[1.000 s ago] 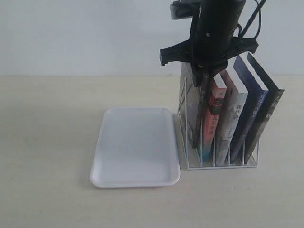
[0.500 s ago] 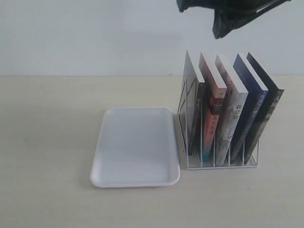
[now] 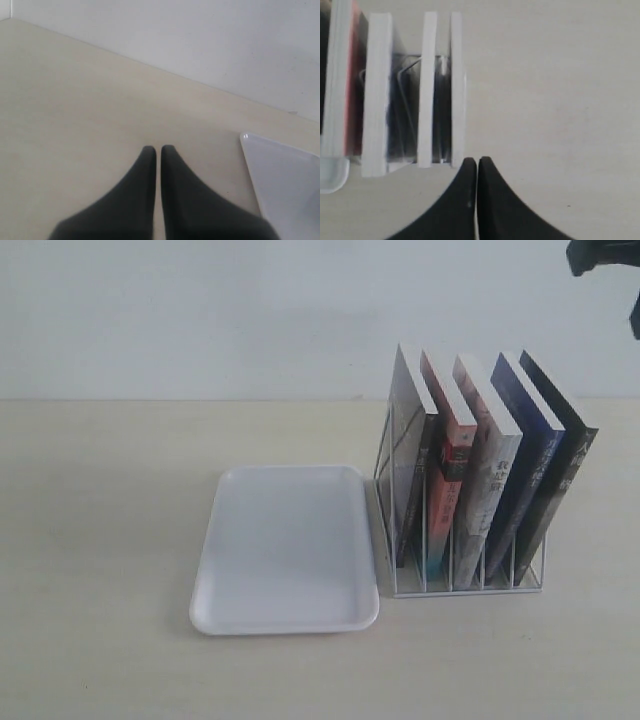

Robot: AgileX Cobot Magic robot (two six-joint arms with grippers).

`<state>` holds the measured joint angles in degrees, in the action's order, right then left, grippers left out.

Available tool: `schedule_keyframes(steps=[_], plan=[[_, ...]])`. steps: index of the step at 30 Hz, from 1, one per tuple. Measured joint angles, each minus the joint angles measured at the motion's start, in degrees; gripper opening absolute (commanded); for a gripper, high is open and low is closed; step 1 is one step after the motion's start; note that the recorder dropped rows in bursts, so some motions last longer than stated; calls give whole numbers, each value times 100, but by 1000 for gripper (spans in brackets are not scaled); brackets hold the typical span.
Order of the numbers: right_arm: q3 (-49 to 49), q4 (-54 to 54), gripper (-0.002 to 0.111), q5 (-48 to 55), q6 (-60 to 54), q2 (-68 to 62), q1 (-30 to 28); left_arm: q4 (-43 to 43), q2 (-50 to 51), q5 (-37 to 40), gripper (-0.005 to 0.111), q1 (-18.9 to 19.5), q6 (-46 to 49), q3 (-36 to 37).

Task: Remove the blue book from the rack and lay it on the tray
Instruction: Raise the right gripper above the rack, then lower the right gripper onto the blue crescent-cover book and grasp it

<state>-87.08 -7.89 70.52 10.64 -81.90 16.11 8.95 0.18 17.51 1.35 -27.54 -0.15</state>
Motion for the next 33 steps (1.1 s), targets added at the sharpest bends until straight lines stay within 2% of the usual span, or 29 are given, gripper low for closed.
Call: schedule_keyframes(steps=[5,18,20,24,25,33], plan=[[26,537,0,-13,-159,-219,0,0,0,0,4,0,0,0],[36,653,0,-145,-411,-932,0,0,0,0,4,0,0,0],[36,665,7,-200,-454,-932,0,0,0,0,4,0,0,0],[36,697,32,-294,-539,-932,0,0,0,0,4,0,0,0],[36,708,35,-303,-554,-932,0,0,0,0,4,0,0,0],[36,789,36,-318,-567,-970,0,0,0,0,4,0,0,0]])
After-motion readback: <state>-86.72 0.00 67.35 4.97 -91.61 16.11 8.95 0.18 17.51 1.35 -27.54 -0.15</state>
